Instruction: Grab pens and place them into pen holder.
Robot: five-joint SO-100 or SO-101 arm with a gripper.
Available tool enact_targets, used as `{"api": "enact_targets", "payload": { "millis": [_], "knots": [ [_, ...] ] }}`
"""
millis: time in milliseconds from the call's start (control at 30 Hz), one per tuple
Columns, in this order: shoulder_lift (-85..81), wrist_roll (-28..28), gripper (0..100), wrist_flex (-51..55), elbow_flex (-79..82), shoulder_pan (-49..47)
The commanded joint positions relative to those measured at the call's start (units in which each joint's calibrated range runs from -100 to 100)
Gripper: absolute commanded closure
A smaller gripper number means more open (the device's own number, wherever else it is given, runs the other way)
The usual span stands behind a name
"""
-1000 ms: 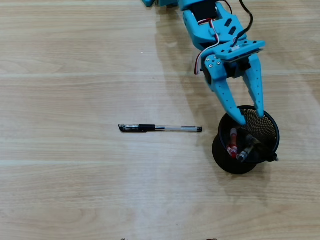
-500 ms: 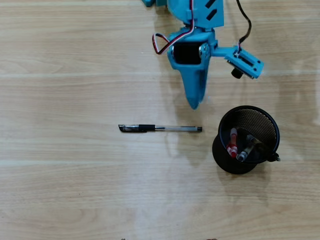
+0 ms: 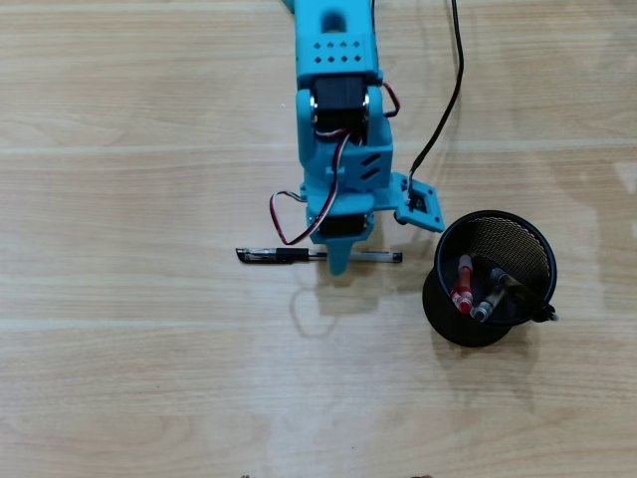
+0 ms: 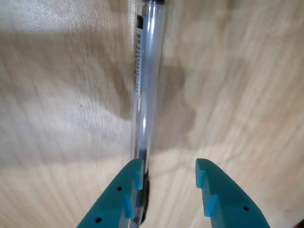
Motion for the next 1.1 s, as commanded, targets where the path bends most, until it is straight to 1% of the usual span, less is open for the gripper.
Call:
{"api": "enact_targets", "payload": {
  "millis": [0, 333, 600, 700, 767, 833, 867, 933, 1000, 1067],
  "knots": [
    [2.02, 0.42, 87, 0.41, -3.72, 0.42],
    [2.95, 0.05, 87, 0.5, -2.72, 0.74],
    [2.95, 0.0, 98, 0.07, 4.16, 1.79],
    [1.85, 0.0, 98, 0.41, 3.62, 2.36],
    [0.08, -0.42, 98, 0.41, -0.46, 2.92],
    [-4.74, -3.92, 98, 1.36, -9.15, 4.05],
    [-11.25, -9.51, 98, 2.73, -18.84, 5.99],
    [-17.33, -17.61, 98, 2.56, -29.61, 8.08],
    [-21.65, -28.85, 98, 2.73, -36.58, 9.78],
    [-23.08, -40.14, 98, 3.51, -38.94, 9.61]
  ]
}}
